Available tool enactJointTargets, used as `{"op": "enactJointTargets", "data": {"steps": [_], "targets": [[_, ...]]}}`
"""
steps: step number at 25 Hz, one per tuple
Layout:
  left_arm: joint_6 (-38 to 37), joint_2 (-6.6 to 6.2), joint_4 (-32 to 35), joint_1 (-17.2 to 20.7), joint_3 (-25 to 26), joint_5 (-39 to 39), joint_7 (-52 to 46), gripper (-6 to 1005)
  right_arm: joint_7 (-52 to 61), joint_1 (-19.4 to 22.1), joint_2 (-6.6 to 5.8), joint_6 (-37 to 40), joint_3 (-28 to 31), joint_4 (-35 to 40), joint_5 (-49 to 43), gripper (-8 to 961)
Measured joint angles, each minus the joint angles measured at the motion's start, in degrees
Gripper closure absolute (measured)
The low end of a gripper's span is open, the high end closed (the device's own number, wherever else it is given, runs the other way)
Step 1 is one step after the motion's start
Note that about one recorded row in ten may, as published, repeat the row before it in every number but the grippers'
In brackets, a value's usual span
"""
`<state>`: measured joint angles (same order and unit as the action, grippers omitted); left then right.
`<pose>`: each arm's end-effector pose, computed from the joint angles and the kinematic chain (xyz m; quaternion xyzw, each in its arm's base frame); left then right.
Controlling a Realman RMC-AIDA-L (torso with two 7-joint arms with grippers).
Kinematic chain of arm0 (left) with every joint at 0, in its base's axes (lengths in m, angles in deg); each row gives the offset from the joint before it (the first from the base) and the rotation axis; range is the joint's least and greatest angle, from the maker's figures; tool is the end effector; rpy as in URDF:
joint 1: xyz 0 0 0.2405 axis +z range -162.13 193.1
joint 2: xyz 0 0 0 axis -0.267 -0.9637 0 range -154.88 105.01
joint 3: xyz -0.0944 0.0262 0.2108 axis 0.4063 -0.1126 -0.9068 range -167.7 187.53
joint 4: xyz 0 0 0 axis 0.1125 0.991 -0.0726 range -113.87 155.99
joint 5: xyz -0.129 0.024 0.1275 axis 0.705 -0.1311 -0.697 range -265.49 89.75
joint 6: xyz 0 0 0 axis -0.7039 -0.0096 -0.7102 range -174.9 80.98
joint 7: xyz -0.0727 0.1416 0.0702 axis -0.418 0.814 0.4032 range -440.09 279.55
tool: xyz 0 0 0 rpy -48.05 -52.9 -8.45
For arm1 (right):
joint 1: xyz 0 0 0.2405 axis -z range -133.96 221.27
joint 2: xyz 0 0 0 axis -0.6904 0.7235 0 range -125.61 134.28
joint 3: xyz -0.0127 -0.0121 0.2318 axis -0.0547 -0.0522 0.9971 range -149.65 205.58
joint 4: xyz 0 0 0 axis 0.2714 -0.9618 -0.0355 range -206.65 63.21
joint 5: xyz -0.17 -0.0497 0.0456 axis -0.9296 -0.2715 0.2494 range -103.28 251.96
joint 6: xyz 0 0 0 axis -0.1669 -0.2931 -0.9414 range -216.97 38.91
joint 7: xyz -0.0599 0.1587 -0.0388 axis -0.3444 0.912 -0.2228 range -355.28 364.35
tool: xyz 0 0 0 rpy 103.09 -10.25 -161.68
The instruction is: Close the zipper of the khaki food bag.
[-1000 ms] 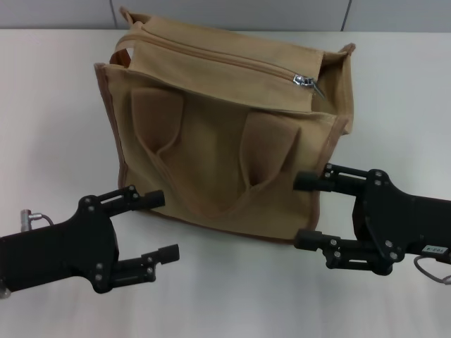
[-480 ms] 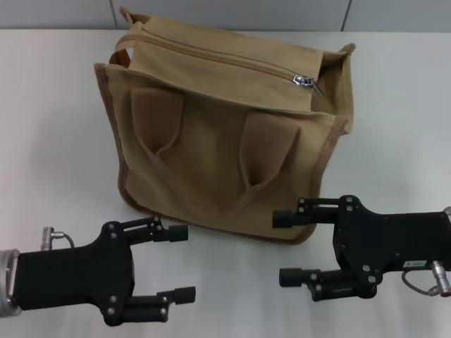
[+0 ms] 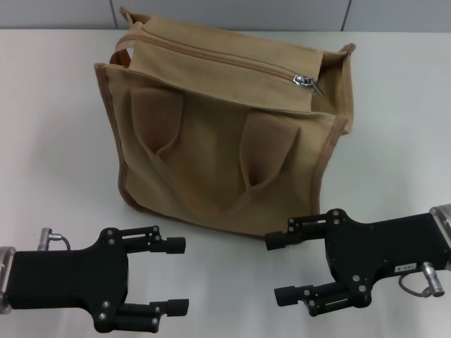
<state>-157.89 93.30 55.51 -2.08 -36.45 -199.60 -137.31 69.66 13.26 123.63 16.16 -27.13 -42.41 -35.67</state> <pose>-0.2286 0.1958 -0.0176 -0.9454 -0.0872 -0.3140 0.0085 0.1828 0.2282 -0.0499 0.9515 -0.0802 -0.2840 0.0867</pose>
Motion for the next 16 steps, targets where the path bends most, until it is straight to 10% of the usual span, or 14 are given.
{"op": "enactJointTargets", "data": {"steps": [16], "targets": [[-1.0, 0.24, 0.6, -0.3, -0.6, -2.8, -1.8, 231, -1.3, 0.4, 0.12, -1.1, -0.1, 0.0, -0.5, 230]]}}
